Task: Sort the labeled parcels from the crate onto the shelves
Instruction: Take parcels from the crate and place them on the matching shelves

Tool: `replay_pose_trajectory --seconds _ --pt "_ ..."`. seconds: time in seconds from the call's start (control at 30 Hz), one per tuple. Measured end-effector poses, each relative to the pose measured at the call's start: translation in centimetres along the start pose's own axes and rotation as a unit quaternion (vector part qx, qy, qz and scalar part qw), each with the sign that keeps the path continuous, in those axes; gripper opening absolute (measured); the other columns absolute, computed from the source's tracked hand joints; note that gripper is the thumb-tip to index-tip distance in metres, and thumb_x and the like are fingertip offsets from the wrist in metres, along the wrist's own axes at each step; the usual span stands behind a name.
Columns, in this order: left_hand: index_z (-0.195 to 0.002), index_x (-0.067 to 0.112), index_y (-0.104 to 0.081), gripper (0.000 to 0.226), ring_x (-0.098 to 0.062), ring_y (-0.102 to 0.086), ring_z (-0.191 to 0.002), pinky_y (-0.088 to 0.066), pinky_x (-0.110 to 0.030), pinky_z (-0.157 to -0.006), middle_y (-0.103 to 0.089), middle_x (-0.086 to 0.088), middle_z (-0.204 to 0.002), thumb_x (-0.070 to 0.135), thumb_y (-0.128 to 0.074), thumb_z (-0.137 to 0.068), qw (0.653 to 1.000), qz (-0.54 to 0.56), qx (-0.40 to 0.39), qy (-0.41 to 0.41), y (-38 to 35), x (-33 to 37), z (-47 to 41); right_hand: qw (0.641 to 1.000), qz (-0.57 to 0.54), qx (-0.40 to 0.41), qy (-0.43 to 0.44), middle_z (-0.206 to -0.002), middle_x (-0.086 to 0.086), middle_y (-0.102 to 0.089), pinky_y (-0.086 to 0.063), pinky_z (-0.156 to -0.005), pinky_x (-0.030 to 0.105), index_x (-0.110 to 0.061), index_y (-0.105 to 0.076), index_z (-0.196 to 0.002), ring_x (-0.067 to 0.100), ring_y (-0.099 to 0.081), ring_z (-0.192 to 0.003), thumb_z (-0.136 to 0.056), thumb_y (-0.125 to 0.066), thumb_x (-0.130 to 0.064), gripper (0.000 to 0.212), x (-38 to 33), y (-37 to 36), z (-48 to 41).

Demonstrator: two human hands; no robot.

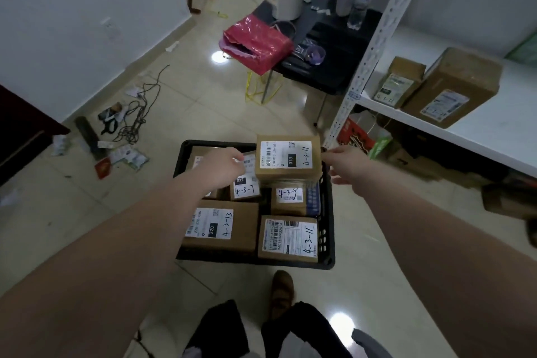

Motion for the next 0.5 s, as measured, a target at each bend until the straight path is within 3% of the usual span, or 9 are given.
replay_pose_trajectory --seconds 0.17,0.27,0.33,0.43,0.5 --pt "-0.141 0.015 -0.045 0.047 -0.022 -0.056 -0.107 -0.044 -0.031 -0.087 -0.054 -0.011 -0.135 0.019 -0.052 -0.095 0.998 -0.019 -0.059 -0.001 -3.1 0.7 -3.4 0.997 -0.053 0.019 -0.055 -0.084 0.004 -0.058 -0.049 -0.078 0.037 -0.009 -0.062 -0.097 0.021 -0.053 -0.085 -0.095 -0.057 -0.025 0.017 2.7 -0.7 -1.7" --pt "-0.136 0.025 -0.050 0.040 -0.020 -0.061 -0.091 -0.044 -0.026 -0.067 -0.059 -0.004 -0.130 0.023 -0.052 -0.096 0.996 0.011 -0.083 -0.024 -4.9 1.1 -5.3 0.993 -0.083 0.027 -0.077 -0.084 0.001 -0.056 -0.050 -0.083 0.039 -0.011 -0.057 -0.097 0.016 -0.052 -0.080 -0.097 -0.053 -0.027 0.017 4.0 -1.5 -2.7" --pt "-0.133 0.025 -0.049 0.037 -0.020 -0.062 -0.083 -0.043 -0.025 -0.059 -0.061 0.000 -0.123 0.020 -0.052 -0.096 0.994 0.029 -0.098 -0.023 -6.1 0.8 -6.2 0.991 -0.100 0.026 -0.089 -0.090 0.004 -0.058 -0.051 -0.087 0.042 -0.010 -0.058 -0.100 0.021 -0.055 -0.088 -0.097 -0.051 -0.028 0.020 4.8 -2.3 -3.4" --pt "-0.142 0.025 -0.038 0.047 -0.028 -0.055 -0.116 -0.047 -0.036 -0.089 -0.055 -0.002 -0.135 0.018 -0.050 -0.097 0.991 0.058 -0.124 0.000 -8.0 -0.2 -7.1 0.990 -0.104 0.029 -0.095 -0.117 0.013 -0.058 -0.047 -0.100 0.051 -0.005 -0.058 -0.119 0.030 -0.054 -0.111 -0.098 -0.047 -0.032 0.036 5.6 -3.3 -4.4" --pt "-0.144 0.027 -0.034 0.049 -0.023 -0.051 -0.114 -0.045 -0.040 -0.097 -0.052 0.002 -0.133 0.021 -0.049 -0.098 0.985 0.097 -0.139 0.030 -8.9 -1.2 -7.4 0.985 -0.135 0.014 -0.103 -0.129 0.012 -0.054 -0.046 -0.102 0.051 -0.009 -0.053 -0.131 0.030 -0.051 -0.119 -0.098 -0.047 -0.035 0.042 6.0 -4.6 -4.9"
Point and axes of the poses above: each hand's wrist, its own z-axis away from the middle knuckle, its own y-axis out of the back of the hand, x = y × z, the point moved 9 cm from there along -z, towards the middle knuckle
